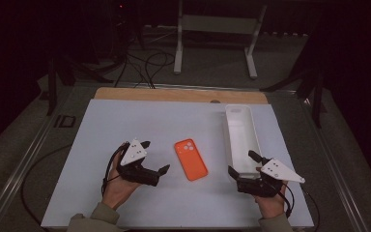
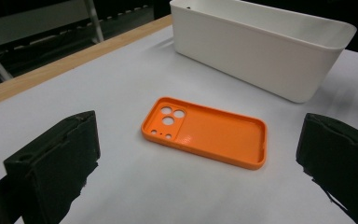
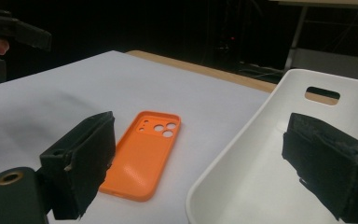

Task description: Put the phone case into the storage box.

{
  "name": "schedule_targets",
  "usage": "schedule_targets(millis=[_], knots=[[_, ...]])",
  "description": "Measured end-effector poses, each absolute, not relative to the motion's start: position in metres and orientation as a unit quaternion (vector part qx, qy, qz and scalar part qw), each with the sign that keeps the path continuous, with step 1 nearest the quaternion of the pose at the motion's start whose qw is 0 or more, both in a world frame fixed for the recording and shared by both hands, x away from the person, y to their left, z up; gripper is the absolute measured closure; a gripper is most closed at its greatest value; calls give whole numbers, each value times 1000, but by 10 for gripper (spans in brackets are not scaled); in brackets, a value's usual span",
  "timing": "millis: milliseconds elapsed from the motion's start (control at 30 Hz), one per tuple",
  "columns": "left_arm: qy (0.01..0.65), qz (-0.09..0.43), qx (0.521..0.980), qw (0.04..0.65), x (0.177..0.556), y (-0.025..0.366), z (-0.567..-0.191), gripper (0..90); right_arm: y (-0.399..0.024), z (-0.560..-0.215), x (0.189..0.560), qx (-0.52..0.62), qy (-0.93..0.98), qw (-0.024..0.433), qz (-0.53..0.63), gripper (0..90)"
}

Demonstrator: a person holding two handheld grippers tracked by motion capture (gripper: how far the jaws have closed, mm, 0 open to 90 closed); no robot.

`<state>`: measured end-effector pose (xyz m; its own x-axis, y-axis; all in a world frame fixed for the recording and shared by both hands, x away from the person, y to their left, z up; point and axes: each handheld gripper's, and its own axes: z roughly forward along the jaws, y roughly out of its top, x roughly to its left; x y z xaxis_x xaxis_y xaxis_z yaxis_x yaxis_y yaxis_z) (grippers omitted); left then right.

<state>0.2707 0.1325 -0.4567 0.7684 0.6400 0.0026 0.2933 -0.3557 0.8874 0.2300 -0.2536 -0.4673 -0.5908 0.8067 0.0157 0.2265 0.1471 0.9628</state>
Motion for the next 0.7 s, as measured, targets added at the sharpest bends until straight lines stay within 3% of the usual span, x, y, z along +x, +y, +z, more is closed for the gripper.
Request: schedule_targets(millis=[700], knots=[[283,163,814,480,283,115,-454,2,-256,-467,230,364,705,273,545,90]])
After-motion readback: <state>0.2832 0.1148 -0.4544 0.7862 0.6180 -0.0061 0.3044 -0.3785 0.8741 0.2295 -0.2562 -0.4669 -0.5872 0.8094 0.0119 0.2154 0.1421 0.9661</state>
